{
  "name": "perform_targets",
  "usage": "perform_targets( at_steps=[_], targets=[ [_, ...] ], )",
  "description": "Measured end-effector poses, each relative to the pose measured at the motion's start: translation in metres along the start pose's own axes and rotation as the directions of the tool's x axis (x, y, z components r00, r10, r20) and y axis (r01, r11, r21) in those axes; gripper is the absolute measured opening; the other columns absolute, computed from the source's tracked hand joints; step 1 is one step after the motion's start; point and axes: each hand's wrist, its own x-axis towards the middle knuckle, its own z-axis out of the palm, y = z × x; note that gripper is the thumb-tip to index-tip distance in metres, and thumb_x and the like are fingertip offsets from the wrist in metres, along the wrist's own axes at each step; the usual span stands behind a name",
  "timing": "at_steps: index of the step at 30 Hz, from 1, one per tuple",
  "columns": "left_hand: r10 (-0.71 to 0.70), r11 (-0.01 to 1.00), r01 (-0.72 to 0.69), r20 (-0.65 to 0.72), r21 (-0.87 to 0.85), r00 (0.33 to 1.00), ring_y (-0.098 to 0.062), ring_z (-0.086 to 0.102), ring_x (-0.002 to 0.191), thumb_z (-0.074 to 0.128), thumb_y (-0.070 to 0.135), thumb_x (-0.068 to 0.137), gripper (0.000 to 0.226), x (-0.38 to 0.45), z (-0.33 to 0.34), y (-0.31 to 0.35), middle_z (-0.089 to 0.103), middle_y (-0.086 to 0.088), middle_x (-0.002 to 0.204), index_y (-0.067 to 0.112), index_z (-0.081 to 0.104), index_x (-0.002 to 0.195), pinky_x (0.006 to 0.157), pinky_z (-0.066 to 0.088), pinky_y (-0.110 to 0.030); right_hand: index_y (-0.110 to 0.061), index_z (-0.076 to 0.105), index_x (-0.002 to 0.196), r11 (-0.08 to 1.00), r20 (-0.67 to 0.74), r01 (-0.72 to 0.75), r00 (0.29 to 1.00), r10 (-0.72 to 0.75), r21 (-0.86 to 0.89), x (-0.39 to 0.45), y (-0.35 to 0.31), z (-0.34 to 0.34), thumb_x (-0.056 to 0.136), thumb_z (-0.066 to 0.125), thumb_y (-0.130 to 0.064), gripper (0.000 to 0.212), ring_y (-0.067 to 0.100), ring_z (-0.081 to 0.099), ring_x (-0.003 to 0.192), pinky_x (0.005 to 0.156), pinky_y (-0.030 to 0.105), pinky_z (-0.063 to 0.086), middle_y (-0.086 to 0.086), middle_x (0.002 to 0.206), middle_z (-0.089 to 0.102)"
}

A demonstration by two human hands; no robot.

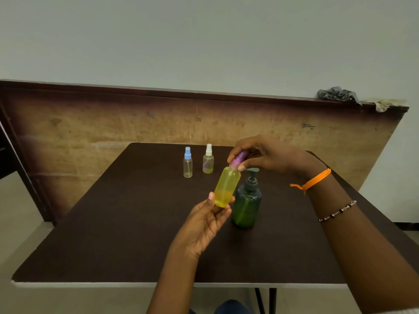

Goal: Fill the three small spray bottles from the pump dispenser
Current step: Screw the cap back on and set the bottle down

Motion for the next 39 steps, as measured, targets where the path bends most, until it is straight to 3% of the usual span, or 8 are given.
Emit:
perform_targets(
  at_steps=[8, 12, 16, 19, 23, 27, 32, 39],
  targets=[
    [0.063, 0.998, -0.062, -0.047, 0.02, 0.997, -0.019, 0.071, 0.079, 0.056, 0.015, 0.075, 0.041, 0.001, 0.0, -0.009, 0.071, -0.019, 0.094, -0.005, 0.056, 0.111, 0.064, 0.057, -0.025, -0.003, 0.065, 0.088, 0.982, 0.035, -0.175, 0.983, 0.178, -0.067, 0.006, -0.008, 0.003, 0.083, 0.069, -0.017, 0.015, 0.013, 0.062, 0.065, 0.063, 0.024, 0.051, 0.003, 0.074, 0.065],
    [0.067, 0.995, -0.07, -0.052, -0.067, 0.996, -0.017, 0.07, 0.072, 0.054, 0.02, 0.077, 0.038, 0.0, 0.003, -0.014, 0.07, -0.02, 0.09, -0.005, 0.057, 0.106, 0.061, 0.057, -0.024, -0.009, 0.064, 0.077, 0.954, -0.049, -0.14, 0.99, 0.132, -0.264, 0.006, -0.02, 0.004, 0.082, 0.07, -0.033, 0.025, 0.006, 0.046, 0.058, 0.054, 0.023, 0.035, -0.002, 0.065, 0.055],
    [-0.059, 0.983, 0.063, 0.031, -0.171, 0.998, -0.016, 0.067, 0.057, 0.067, 0.023, 0.073, 0.045, -0.005, 0.007, -0.006, 0.066, -0.021, 0.077, -0.009, 0.06, 0.104, 0.052, 0.057, -0.023, -0.01, 0.067, 0.082, 0.99, -0.15, -0.049, 0.986, 0.069, 0.134, 0.005, -0.017, 0.014, 0.085, 0.067, -0.03, 0.02, 0.02, 0.055, 0.068, 0.063, 0.033, 0.046, 0.009, 0.075, 0.062],
    [-0.13, 0.95, 0.181, 0.201, -0.256, 0.971, -0.02, 0.066, 0.06, 0.089, 0.016, 0.054, 0.066, -0.009, 0.007, -0.001, 0.061, -0.022, 0.08, -0.012, 0.062, 0.107, 0.051, 0.057, -0.024, -0.021, 0.071, 0.094, 0.872, -0.085, -0.028, 0.993, 0.08, 0.488, 0.002, -0.011, 0.024, 0.084, 0.063, -0.029, 0.015, 0.023, 0.05, 0.077, 0.068, 0.032, 0.041, 0.002, 0.089, 0.067],
    [-0.086, 0.956, 0.127, 0.163, -0.265, 0.983, -0.023, 0.069, 0.067, 0.093, 0.011, 0.041, 0.085, -0.012, 0.007, 0.002, 0.065, -0.025, 0.089, -0.013, 0.057, 0.114, 0.053, 0.057, -0.027, -0.024, 0.072, 0.093, 0.841, -0.132, -0.017, 0.986, 0.104, 0.541, 0.007, -0.007, 0.038, 0.086, 0.059, -0.03, 0.015, 0.017, 0.044, 0.074, 0.062, 0.022, 0.033, -0.006, 0.089, 0.067],
    [0.013, 0.995, -0.01, 0.039, -0.096, 0.999, -0.022, 0.071, 0.07, 0.092, 0.019, 0.039, 0.064, -0.014, 0.009, 0.005, 0.069, -0.025, 0.087, -0.01, 0.07, 0.092, 0.057, 0.058, -0.026, -0.021, 0.069, 0.092, 0.849, -0.219, -0.03, 0.961, 0.169, 0.527, 0.005, -0.011, 0.044, 0.091, 0.056, -0.018, 0.014, -0.002, 0.044, 0.063, 0.057, 0.017, 0.032, -0.012, 0.078, 0.067],
    [0.167, 0.983, -0.162, -0.055, 0.084, 0.984, -0.02, 0.071, 0.076, 0.061, 0.011, 0.068, 0.036, -0.016, 0.014, 0.004, 0.071, -0.018, 0.088, -0.004, 0.059, 0.102, 0.064, 0.058, -0.025, -0.018, 0.07, 0.092, 0.846, -0.299, -0.032, 0.928, 0.223, 0.533, 0.002, -0.014, 0.049, 0.09, 0.058, -0.018, 0.012, -0.002, 0.046, 0.061, 0.057, 0.014, 0.034, -0.013, 0.073, 0.067],
    [0.467, 0.833, -0.361, -0.184, 0.421, 0.865, -0.016, 0.07, 0.085, 0.072, -0.002, 0.068, 0.033, -0.014, 0.016, -0.008, 0.074, -0.003, 0.086, 0.008, 0.063, 0.098, 0.071, 0.057, -0.023, -0.005, 0.069, 0.1, 0.808, -0.422, -0.018, 0.846, 0.326, 0.589, -0.002, -0.018, 0.065, 0.089, 0.06, -0.012, 0.017, -0.014, 0.052, 0.057, 0.056, 0.003, 0.036, -0.006, 0.08, 0.065]
  ],
)
